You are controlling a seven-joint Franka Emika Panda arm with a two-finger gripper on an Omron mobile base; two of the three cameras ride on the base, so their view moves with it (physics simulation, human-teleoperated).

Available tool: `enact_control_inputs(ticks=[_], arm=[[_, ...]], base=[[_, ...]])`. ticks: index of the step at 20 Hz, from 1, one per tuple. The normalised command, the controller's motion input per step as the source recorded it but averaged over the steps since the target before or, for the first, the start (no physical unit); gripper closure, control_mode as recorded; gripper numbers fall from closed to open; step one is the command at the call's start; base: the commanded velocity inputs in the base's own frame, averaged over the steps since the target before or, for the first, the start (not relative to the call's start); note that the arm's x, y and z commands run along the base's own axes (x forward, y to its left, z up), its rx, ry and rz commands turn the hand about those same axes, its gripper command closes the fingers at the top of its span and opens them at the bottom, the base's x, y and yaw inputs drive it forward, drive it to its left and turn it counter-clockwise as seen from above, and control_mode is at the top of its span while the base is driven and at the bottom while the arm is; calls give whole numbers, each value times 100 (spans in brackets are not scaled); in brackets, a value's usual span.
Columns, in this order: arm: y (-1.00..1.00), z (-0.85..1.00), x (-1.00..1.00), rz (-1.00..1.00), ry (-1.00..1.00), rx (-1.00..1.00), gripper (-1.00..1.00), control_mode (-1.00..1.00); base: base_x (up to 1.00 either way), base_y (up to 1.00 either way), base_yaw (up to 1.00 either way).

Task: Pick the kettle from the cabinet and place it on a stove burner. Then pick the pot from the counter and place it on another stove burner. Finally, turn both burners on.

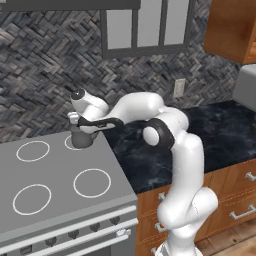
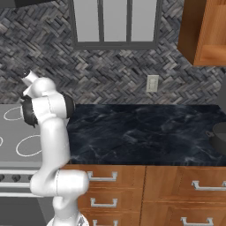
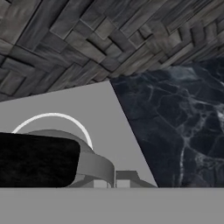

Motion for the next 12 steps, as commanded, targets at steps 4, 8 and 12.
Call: enact_control_inputs(ticks=[4,8,12], arm=[[0,-12,22,0,0,0,100,-100],[5,-15,22,0,0,0,100,-100],[18,-15,26,-1,0,0,100,-100]], base=[[0,0,0],[0,0,0],[0,0,0]])
